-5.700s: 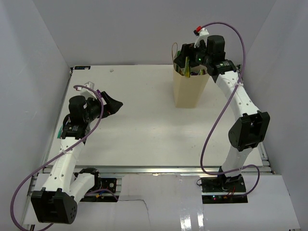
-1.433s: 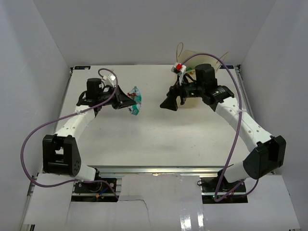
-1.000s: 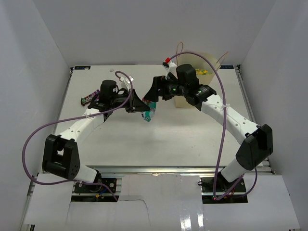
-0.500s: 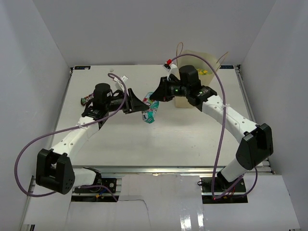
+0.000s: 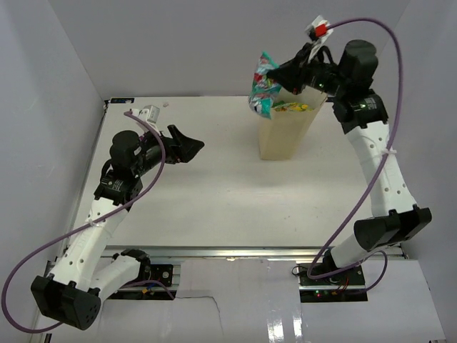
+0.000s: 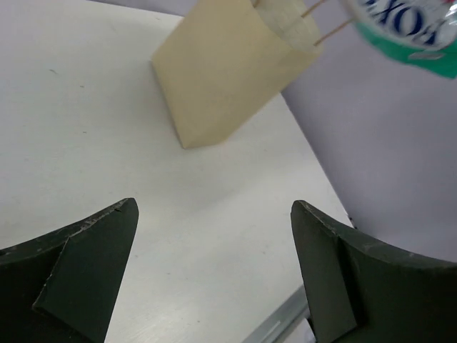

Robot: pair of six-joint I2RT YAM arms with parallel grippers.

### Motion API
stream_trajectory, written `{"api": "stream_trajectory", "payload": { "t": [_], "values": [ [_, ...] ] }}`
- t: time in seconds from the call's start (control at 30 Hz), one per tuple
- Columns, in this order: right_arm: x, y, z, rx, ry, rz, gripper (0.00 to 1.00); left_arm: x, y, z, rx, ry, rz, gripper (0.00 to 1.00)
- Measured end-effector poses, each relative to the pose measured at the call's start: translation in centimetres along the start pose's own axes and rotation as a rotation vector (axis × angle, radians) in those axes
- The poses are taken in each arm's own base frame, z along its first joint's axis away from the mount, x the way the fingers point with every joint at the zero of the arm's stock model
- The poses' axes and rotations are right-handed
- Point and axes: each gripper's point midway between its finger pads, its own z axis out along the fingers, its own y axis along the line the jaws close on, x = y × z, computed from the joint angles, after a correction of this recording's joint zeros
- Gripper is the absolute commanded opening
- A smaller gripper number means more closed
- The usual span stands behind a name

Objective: Place the snacks into the paper bag

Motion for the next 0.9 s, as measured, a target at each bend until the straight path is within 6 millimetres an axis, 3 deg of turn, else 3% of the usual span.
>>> {"api": "stream_trajectory", "payload": {
  "t": [0.1, 0.17, 0.23, 0.3, 0.37, 0.43, 0.53, 0.67, 0.7, 0.77, 0.8, 0.9],
  "values": [
    [-5.8, -1.7, -3.0, 0.145, -0.090, -0.223, 0.08, -0.8, 1.6, -0.6, -0.101, -0.046, 0.025, 0.98],
    [-8.4, -2.8, -5.0, 0.253, -0.124, -0.356, 0.08, -0.8, 3.2, -0.7, -0.174, -0.054, 0.029, 0.98],
    [-9.5, -3.7, -6.3, 0.339, -0.125, -0.466, 0.08, -0.3, 4.8, -0.6, -0.241, -0.039, 0.025, 0.98],
    [-9.0, -5.3, -6.6, 0.404, -0.093, -0.550, 0.08, 0.6, 6.6, -0.2, -0.304, -0.008, 0.013, 0.98],
    [-7.2, -7.3, -6.4, 0.452, -0.036, -0.604, 0.08, 1.6, 8.1, 0.2, -0.355, 0.029, -0.002, 0.98],
    [-4.2, -10.1, -5.3, 0.488, 0.044, -0.634, 0.08, 2.2, 9.2, 0.3, -0.388, 0.053, -0.014, 0.98],
    [2.9, -15.0, -3.2, 0.510, 0.216, -0.628, 0.08, 2.4, 9.7, 0.2, -0.406, 0.059, -0.020, 0.98],
    [11.7, -18.7, -1.3, 0.489, 0.405, -0.608, 0.18, 2.3, 10.2, -0.1, -0.417, 0.048, -0.025, 0.98],
    [13.1, -18.9, -0.9, 0.474, 0.438, -0.602, 0.31, 2.4, 10.5, -0.2, -0.421, 0.051, -0.029, 0.98],
    [15.0, -18.5, -0.1, 0.437, 0.470, -0.600, 0.43, 2.9, 11.0, -0.3, -0.432, 0.059, -0.039, 0.98],
    [15.5, -17.9, 0.2, 0.416, 0.475, -0.598, 0.57, 3.1, 11.3, -0.4, -0.438, 0.064, -0.045, 0.98],
    [15.6, -14.9, 1.1, 0.353, 0.448, -0.596, 0.71, 3.2, 11.9, -0.6, -0.448, 0.065, -0.058, 0.98]
  ]
}}
